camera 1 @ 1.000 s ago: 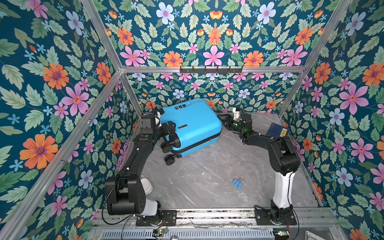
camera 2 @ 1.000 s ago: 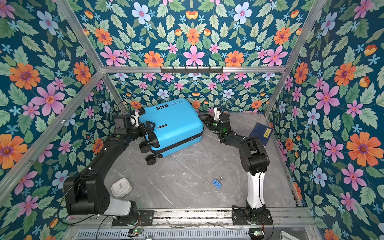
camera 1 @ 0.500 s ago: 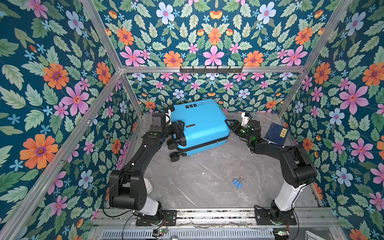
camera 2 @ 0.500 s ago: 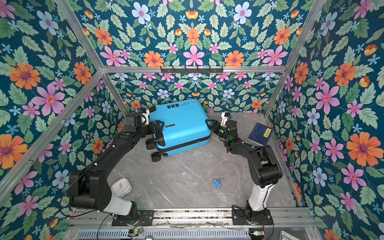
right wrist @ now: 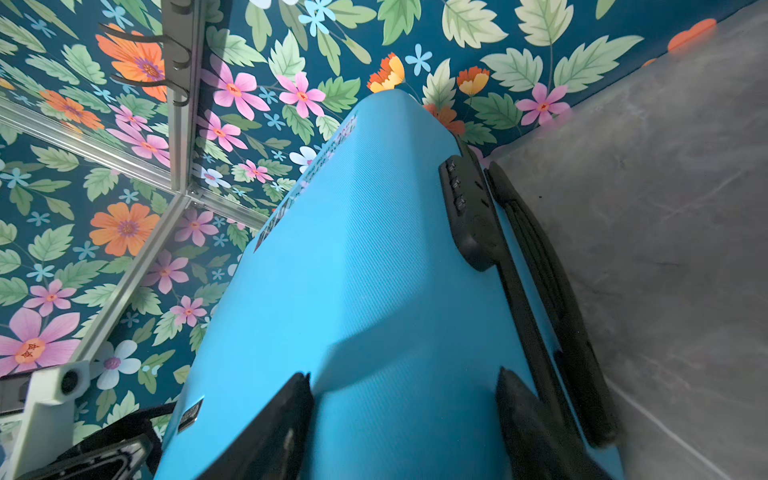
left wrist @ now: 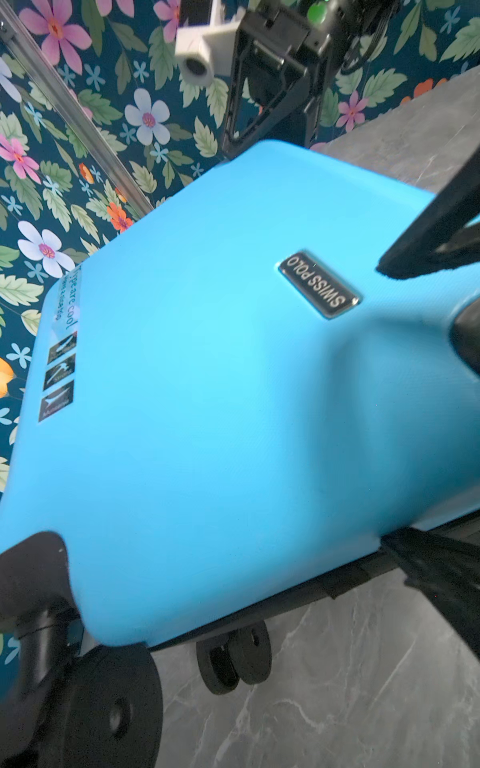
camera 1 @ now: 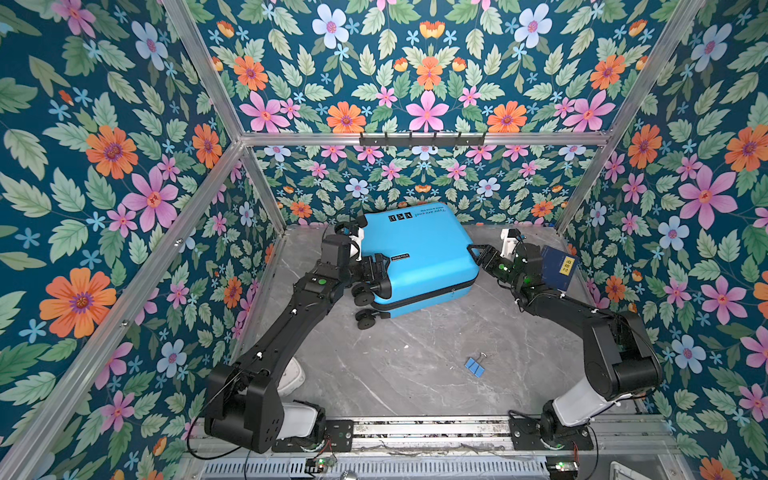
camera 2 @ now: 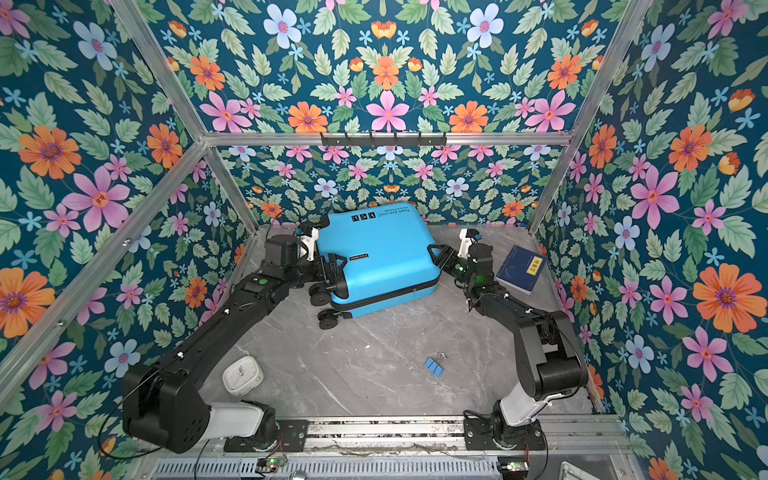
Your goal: Pack the luggage
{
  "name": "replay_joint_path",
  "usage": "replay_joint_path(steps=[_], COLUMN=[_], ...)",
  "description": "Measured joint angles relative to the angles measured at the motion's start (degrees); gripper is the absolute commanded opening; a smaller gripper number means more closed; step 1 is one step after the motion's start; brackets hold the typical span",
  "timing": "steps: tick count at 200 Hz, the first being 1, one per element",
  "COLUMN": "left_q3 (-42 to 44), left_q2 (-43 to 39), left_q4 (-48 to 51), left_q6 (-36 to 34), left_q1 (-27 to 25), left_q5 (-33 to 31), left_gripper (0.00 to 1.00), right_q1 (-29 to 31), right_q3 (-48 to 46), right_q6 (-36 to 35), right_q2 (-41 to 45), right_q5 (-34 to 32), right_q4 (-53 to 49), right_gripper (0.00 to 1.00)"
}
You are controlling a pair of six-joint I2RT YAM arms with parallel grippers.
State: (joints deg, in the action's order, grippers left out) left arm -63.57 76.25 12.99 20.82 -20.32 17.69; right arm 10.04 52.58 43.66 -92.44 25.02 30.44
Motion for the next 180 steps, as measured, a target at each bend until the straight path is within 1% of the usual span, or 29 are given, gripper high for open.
replay_joint_path(steps=[21, 45, 64, 102, 121, 145, 162, 180], left_q3=[-0.5, 0.4, 3.3, 11.0, 13.3, 14.0, 14.1, 13.9], left_q2=[-2.7, -6.5, -9.6, -18.1, -21.4, -23.1, -23.3, -22.4], left_q4=[1.6, 3.2, 4.5, 5.0, 5.0, 6.1, 7.5, 9.5], left_q6=[-1.7, -4.5, -6.8, -11.5, -14.0, -16.9, -19.0, -21.5], left_q1=[-0.4, -0.6, -0.3, 0.0, 0.1, 0.1, 0.1, 0.2], left_q5=[0.8, 1.3, 1.4, 2.1, 2.0, 2.7, 3.0, 1.1], left_gripper=[0.97, 0.97, 0.96, 0.96, 0.96, 0.96, 0.95, 0.93], right_q1=[-0.3, -0.3, -0.3, -0.3, -0.3, -0.3, -0.3, -0.3], right_q3=[1.6, 1.8, 1.7, 1.5, -0.5, -4.3, -7.4, -10.1], right_q6=[-1.5, -3.8, -6.1, -11.9, -14.4, -16.1, -16.6, -16.6], right_q2=[0.5, 3.7, 7.4, 16.2, 21.0, 26.7, 29.6, 31.0], right_q5=[0.5, 0.3, -0.3, -3.8, -4.5, -4.4, -2.8, -0.7], right_q4=[-3.9, -9.2, -13.5, -23.5, -28.1, -32.1, -33.6, -34.6], right_gripper=[0.70, 0.70, 0.71, 0.71, 0.71, 0.72, 0.72, 0.72])
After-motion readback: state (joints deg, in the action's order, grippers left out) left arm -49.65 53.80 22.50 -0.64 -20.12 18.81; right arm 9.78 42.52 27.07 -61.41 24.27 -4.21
